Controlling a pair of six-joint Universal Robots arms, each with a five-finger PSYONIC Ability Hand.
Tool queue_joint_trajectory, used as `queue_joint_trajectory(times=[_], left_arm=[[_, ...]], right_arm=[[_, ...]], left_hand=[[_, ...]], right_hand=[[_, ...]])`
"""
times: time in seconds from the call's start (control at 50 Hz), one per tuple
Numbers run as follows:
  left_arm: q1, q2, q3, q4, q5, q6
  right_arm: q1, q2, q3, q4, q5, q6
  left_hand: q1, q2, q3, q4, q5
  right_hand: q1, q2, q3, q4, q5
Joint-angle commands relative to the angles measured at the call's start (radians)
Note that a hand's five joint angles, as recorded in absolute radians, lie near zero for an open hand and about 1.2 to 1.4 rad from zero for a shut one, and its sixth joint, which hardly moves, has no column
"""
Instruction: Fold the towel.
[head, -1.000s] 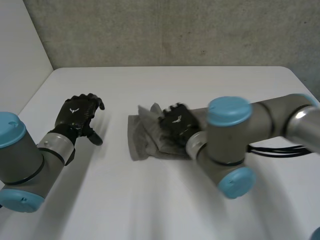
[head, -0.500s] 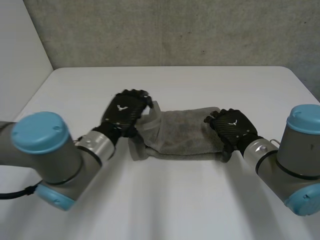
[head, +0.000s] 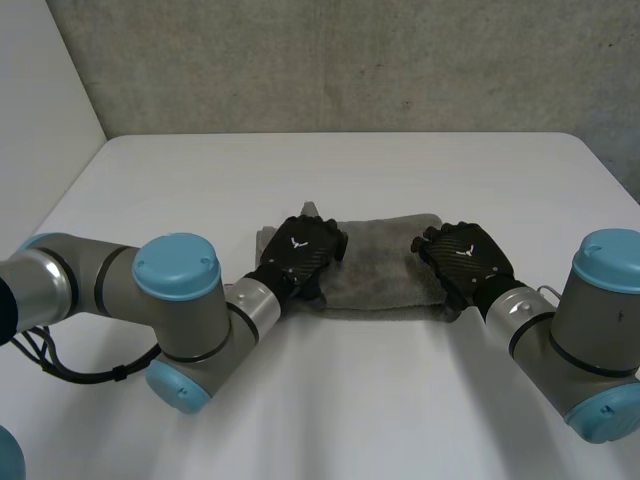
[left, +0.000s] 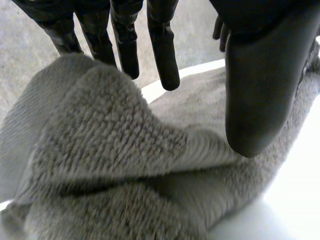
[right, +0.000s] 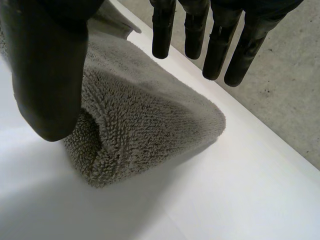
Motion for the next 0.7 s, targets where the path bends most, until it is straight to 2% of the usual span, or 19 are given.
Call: queue_joint_trajectory(times=[0.02, 0.12, 0.32, 0.38, 0.42, 0.44, 0.46, 0.48, 0.52, 0.56, 0.7], left_arm=[[0.051, 0.039, -0.069, -0.042, -0.128, 0.042], [0.062, 0.078, -0.144, -0.042, -0.16, 0.041], [0.062, 0.116, -0.242, -0.039, -0.168, 0.042], [0.062, 0.125, -0.256, -0.042, -0.17, 0.042], [0.062, 0.135, -0.264, -0.042, -0.17, 0.042], [0.061, 0.144, -0.274, -0.042, -0.17, 0.042], [0.061, 0.144, -0.274, -0.042, -0.17, 0.042], [0.061, 0.154, -0.285, -0.042, -0.168, 0.042], [0.061, 0.17, -0.297, -0.042, -0.167, 0.042], [0.057, 0.2, -0.322, -0.044, -0.164, 0.041], [0.056, 0.256, -0.377, -0.044, -0.16, 0.041]], right_arm=[[0.002, 0.016, 0.0, 0.0, 0.0, -0.006], [0.002, 0.024, 0.0, -0.001, 0.001, -0.007], [0.0, 0.068, -0.013, -0.001, -0.002, -0.007], [0.0, 0.082, -0.014, 0.0, -0.002, -0.012], [-0.002, 0.08, -0.014, 0.005, -0.004, -0.01], [-0.002, 0.08, -0.014, 0.005, -0.004, -0.01], [-0.002, 0.077, -0.013, 0.01, -0.004, -0.01], [-0.002, 0.077, -0.013, 0.01, -0.004, -0.01], [-0.003, 0.065, -0.011, 0.014, -0.002, -0.01], [-0.009, 0.059, -0.007, 0.016, 0.0, -0.012], [-0.031, 0.008, 0.018, 0.045, -0.002, -0.013]], left_hand=[[-0.006, 0.007, 0.004, 0.006, -0.007], [-0.018, -0.005, -0.008, -0.005, -0.018], [-0.03, -0.016, -0.02, -0.017, -0.03], [-0.035, -0.022, -0.026, -0.023, -0.036], [-0.038, -0.025, -0.029, -0.026, -0.039], [-0.038, -0.025, -0.029, -0.026, -0.039], [-0.038, -0.025, -0.029, -0.026, -0.039], [-0.041, -0.028, -0.032, -0.029, -0.042], [-0.05, -0.037, -0.041, -0.038, -0.051], [-0.053, -0.04, -0.043, -0.041, -0.054], [-0.059, -0.046, -0.049, -0.046, -0.059]], right_hand=[[0.061, 0.066, 0.058, 0.057, 0.041], [0.137, 0.142, 0.134, 0.134, 0.118], [0.272, 0.278, 0.269, 0.269, 0.253], [0.401, 0.407, 0.398, 0.398, 0.382], [0.574, 0.579, 0.571, 0.57, 0.554], [0.575, 0.58, 0.572, 0.571, 0.555], [0.688, 0.693, 0.685, 0.685, 0.669], [0.689, 0.695, 0.686, 0.686, 0.67], [0.946, 0.952, 0.943, 0.943, 0.927], [1.034, 1.039, 1.031, 1.03, 1.014], [1.035, 1.04, 1.032, 1.031, 1.015]])
